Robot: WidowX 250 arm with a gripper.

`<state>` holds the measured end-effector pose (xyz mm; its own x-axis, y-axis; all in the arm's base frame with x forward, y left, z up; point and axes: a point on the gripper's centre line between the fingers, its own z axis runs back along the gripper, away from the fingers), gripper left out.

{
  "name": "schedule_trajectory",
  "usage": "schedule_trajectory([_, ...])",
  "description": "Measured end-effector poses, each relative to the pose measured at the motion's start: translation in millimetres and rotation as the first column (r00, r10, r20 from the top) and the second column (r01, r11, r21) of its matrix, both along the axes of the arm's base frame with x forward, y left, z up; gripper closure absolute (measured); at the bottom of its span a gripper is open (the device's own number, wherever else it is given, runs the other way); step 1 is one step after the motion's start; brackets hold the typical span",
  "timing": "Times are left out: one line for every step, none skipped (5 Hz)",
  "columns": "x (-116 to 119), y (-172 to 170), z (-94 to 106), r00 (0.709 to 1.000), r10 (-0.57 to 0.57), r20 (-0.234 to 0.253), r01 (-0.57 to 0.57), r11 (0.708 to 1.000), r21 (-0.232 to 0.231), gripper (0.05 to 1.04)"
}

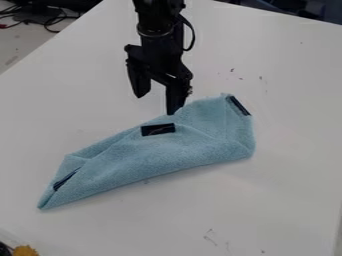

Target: Folding cloth from right to left.

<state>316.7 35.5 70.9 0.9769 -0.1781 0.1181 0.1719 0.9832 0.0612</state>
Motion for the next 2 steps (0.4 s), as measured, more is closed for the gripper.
schedule_trajectory([-2.4,-0.8,-9.4,1.000,0.005,-0.030,-0.006,1.000,-0.007,0.083])
schedule_trajectory([0.2,-2.2,-19.3,0.999,0.024,-0.030,-0.025,0.999,-0.023,0.083])
